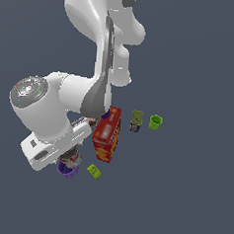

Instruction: Pick up a designated object from a clutter of objects.

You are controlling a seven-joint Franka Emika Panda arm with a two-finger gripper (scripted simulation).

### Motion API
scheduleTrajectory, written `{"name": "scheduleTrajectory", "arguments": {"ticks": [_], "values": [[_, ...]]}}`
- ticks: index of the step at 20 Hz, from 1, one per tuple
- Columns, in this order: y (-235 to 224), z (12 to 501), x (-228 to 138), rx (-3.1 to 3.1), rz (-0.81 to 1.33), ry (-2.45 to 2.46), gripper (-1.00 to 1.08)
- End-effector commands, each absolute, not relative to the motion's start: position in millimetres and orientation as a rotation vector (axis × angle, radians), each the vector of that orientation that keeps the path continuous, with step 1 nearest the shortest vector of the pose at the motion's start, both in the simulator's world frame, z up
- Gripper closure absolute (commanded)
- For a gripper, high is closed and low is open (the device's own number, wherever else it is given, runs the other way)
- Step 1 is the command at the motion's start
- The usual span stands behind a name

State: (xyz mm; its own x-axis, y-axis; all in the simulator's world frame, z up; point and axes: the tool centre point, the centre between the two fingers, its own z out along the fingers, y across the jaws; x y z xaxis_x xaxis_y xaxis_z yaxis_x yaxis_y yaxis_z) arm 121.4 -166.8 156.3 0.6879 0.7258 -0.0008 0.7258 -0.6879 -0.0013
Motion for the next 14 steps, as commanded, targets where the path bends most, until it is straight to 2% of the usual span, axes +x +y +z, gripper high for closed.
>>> {"name": "scheduleTrajectory", "arguments": {"ticks": [1,5,6,14], "values": [[-166.9,150.5,121.9,-2.886,0.0,-1.242,-0.92],[-167.2,150.5,123.1,-2.886,0.0,-1.242,-0.92],[-167.2,150.5,123.1,-2.886,0.0,-1.242,1.08],[-167.2,150.5,123.1,-2.886,0.0,-1.242,1.08]]}}
